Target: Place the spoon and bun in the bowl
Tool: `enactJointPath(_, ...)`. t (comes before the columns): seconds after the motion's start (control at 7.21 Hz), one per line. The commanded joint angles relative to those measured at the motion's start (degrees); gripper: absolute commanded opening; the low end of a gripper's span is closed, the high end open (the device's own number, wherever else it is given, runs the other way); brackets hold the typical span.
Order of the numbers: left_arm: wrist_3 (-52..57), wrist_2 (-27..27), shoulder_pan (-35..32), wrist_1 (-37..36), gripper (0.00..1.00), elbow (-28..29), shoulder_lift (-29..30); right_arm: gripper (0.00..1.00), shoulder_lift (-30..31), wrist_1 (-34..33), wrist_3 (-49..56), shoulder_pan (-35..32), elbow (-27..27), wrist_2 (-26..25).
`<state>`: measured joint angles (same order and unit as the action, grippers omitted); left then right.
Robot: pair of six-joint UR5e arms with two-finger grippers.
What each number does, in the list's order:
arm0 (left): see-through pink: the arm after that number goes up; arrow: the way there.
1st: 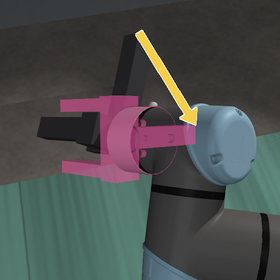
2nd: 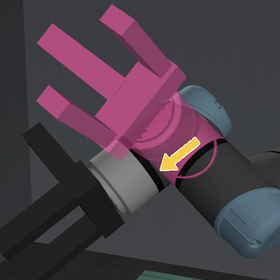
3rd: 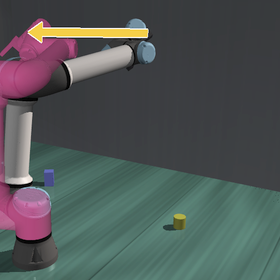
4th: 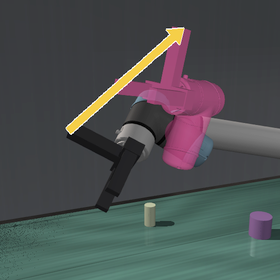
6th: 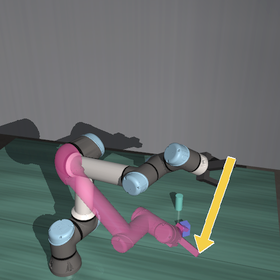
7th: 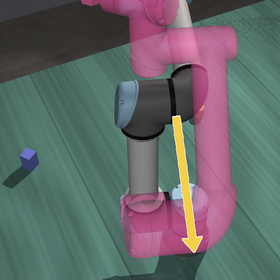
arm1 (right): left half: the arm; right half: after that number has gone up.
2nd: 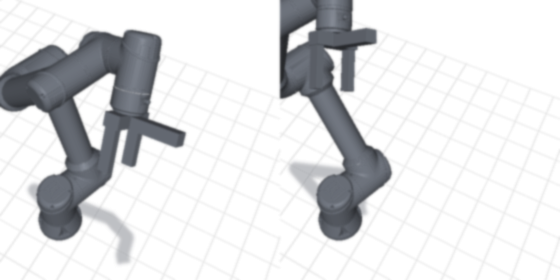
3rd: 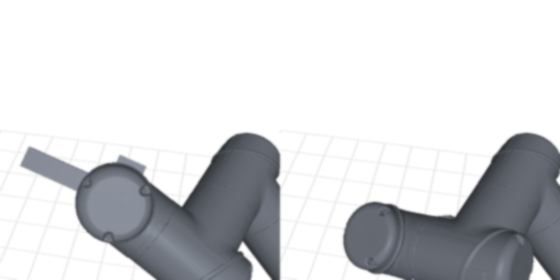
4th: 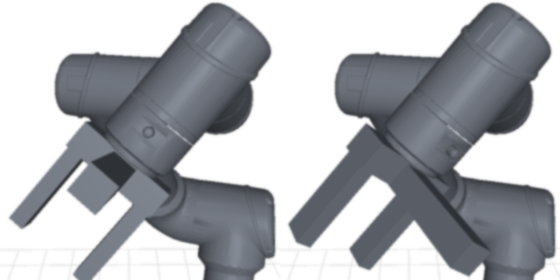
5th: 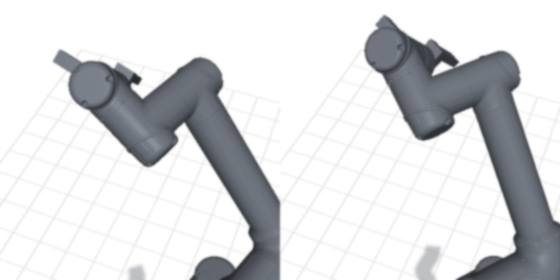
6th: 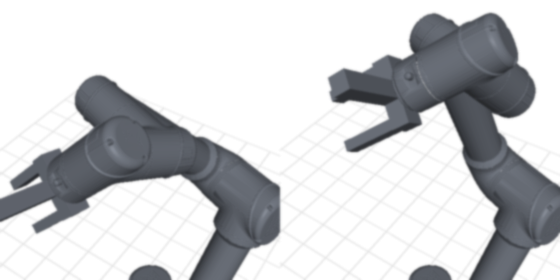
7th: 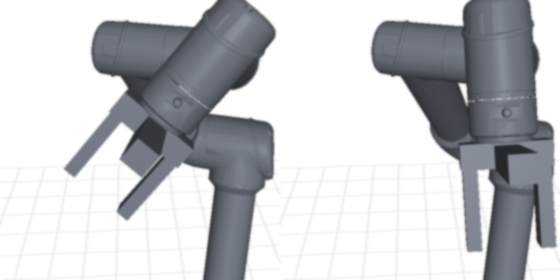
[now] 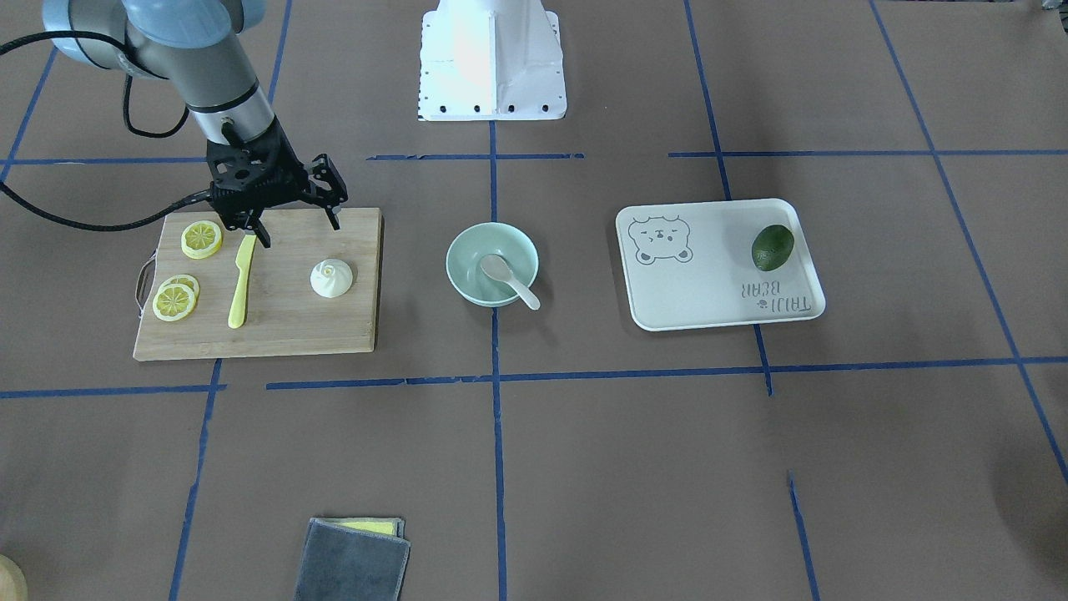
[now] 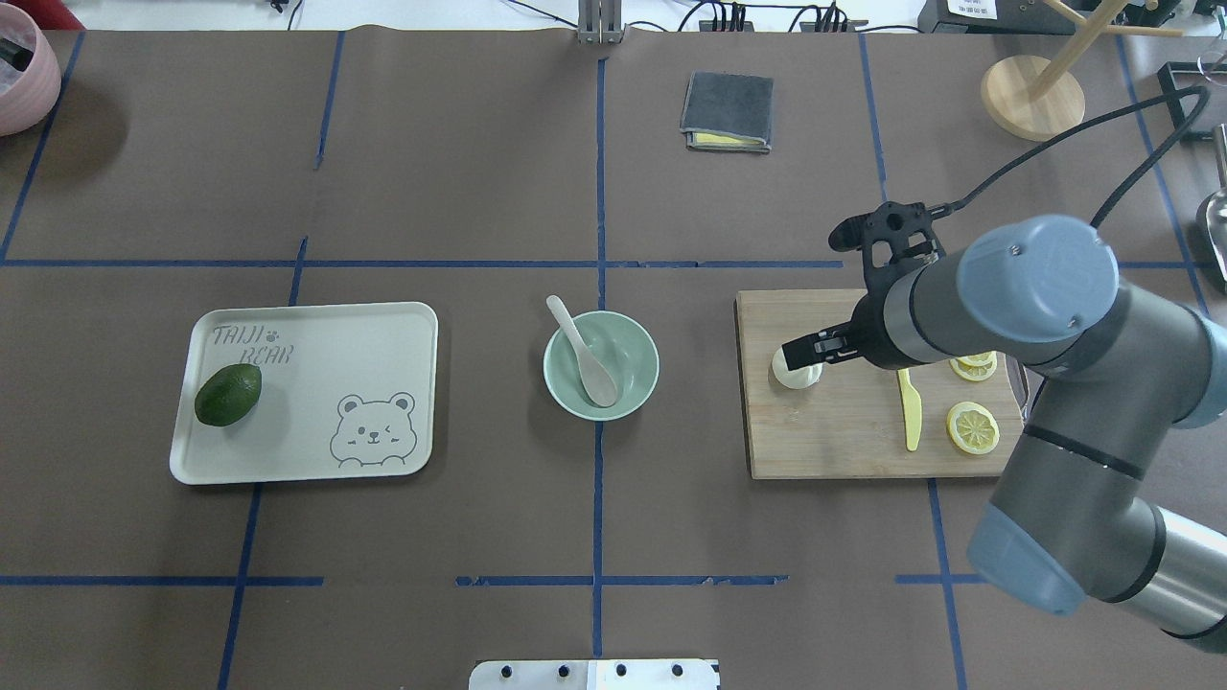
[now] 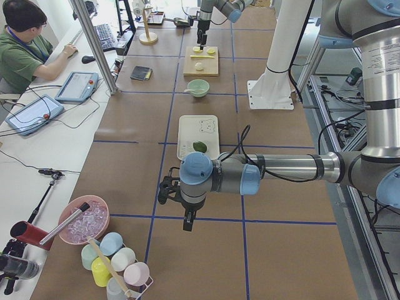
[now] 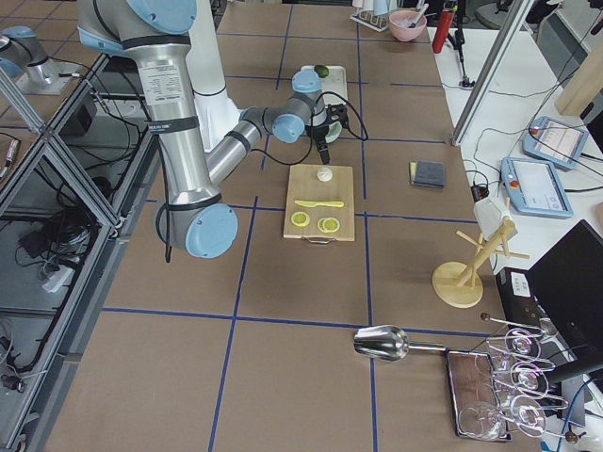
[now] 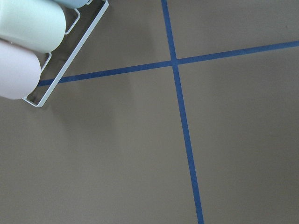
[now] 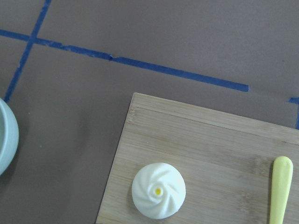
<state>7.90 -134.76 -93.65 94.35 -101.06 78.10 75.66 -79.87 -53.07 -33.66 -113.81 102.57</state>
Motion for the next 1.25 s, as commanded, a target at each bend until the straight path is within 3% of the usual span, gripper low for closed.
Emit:
enactJointPath(0.0,0.09,0.02,-0.13,-0.05,1.00,-0.28,-0.23,0.84,-1.22,0.16,0.16,2.72,4.89,-2.37)
enactJointPath(0.42,0.09,0.02,-0.13,0.04,1.00,-0.37,-0.32,0.72,-3.49,0.16,0.25,3.34,8.94,-3.42)
enactJointPath(0.55,0.18,0.02,-0.13,0.04,1.00,-0.37,-0.32,0.46,-3.50,0.16,0.34,3.25,8.96,-3.51)
enactJointPath(0.69,0.18,-0.06,-0.13,0.04,1.00,-0.37,-0.32,0.05,-3.59,0.16,0.34,3.16,8.78,-3.43)
enactJointPath(0.83,0.18,-0.06,-0.13,0.04,1.00,-0.45,-0.32,0.00,-3.59,0.16,0.34,3.08,8.43,-3.34)
enactJointPath(1.11,0.27,-0.06,-0.13,0.13,1.00,-0.54,-0.23,0.00,-5.33,-0.45,-0.45,3.25,7.03,-3.25)
